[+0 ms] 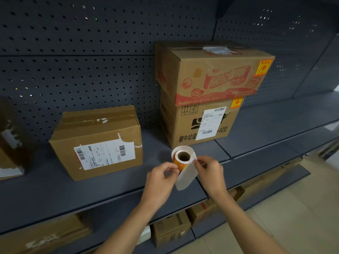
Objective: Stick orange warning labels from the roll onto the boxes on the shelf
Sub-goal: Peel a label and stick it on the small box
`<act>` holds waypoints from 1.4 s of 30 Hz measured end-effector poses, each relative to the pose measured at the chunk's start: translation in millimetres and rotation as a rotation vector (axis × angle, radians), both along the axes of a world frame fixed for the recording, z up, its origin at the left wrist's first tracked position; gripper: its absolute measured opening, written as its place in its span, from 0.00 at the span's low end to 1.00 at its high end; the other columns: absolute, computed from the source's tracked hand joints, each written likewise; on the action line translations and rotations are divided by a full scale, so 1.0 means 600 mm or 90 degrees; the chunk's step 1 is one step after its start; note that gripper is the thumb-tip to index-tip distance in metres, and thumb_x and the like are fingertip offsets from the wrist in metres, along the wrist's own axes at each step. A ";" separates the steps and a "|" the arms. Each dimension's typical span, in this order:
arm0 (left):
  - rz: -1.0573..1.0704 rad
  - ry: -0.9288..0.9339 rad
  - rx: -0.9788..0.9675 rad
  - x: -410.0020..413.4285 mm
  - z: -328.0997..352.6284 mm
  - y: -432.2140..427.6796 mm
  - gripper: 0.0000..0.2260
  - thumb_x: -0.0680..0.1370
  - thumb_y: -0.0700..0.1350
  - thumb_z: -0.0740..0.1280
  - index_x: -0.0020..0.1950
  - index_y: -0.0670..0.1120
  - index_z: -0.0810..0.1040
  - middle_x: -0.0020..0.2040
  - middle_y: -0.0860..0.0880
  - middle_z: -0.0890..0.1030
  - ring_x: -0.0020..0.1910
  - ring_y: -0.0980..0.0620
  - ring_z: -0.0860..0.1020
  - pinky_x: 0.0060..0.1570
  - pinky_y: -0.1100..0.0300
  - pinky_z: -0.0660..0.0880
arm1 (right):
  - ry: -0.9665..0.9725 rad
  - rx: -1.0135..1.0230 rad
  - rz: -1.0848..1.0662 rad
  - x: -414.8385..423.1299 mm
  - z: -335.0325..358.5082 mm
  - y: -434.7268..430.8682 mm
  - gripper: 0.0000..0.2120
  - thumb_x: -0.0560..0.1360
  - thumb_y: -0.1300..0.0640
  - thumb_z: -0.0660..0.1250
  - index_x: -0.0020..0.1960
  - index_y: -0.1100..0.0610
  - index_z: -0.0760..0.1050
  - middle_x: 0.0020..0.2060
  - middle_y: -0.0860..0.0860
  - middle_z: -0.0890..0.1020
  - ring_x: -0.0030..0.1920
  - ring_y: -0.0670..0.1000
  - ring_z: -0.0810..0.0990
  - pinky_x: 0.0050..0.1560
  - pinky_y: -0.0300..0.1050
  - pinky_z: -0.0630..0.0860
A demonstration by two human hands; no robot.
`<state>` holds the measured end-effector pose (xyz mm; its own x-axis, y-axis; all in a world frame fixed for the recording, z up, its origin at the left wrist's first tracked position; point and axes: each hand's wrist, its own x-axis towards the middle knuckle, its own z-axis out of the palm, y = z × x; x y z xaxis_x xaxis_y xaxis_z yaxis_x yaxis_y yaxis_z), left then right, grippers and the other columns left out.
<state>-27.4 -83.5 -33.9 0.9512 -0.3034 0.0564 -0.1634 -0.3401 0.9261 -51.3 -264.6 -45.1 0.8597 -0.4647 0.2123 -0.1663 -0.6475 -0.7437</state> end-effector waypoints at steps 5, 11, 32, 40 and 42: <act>0.050 0.031 -0.086 0.014 0.011 0.002 0.06 0.78 0.46 0.70 0.54 0.53 0.84 0.47 0.57 0.84 0.49 0.55 0.82 0.47 0.57 0.81 | -0.076 -0.098 0.094 0.013 0.027 0.020 0.08 0.78 0.53 0.69 0.55 0.53 0.82 0.44 0.47 0.81 0.42 0.42 0.78 0.39 0.27 0.71; 0.078 0.108 -0.224 0.022 0.017 0.011 0.06 0.79 0.44 0.70 0.46 0.51 0.85 0.39 0.48 0.85 0.38 0.52 0.82 0.32 0.66 0.73 | -0.163 -0.188 0.237 0.007 0.028 0.062 0.07 0.76 0.53 0.72 0.54 0.52 0.83 0.44 0.49 0.82 0.41 0.47 0.82 0.39 0.43 0.80; -0.095 0.068 -0.149 0.001 -0.023 0.079 0.08 0.79 0.41 0.70 0.42 0.51 0.84 0.38 0.49 0.82 0.39 0.55 0.77 0.41 0.59 0.75 | -0.176 -0.329 0.366 -0.011 0.007 0.054 0.15 0.78 0.47 0.65 0.55 0.53 0.84 0.49 0.48 0.83 0.48 0.51 0.81 0.49 0.49 0.79; -0.101 0.071 -0.109 -0.001 -0.027 0.094 0.06 0.80 0.42 0.69 0.48 0.49 0.86 0.40 0.54 0.84 0.39 0.58 0.78 0.44 0.58 0.75 | -0.152 -0.363 0.379 -0.024 0.024 0.066 0.13 0.78 0.49 0.63 0.51 0.54 0.84 0.46 0.48 0.83 0.47 0.50 0.82 0.50 0.48 0.80; -0.093 0.082 -0.096 -0.001 -0.028 0.096 0.06 0.80 0.42 0.69 0.48 0.49 0.86 0.40 0.53 0.84 0.39 0.56 0.78 0.42 0.57 0.77 | -0.147 -0.343 0.347 -0.023 0.027 0.069 0.11 0.77 0.51 0.65 0.49 0.55 0.84 0.45 0.48 0.83 0.46 0.50 0.82 0.49 0.50 0.81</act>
<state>-28.2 -25.8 -50.5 0.9000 -0.4359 -0.0078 -0.0779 -0.1783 0.9809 -65.3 -223.1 -28.9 0.8428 0.2253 0.4889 0.3975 -0.8729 -0.2829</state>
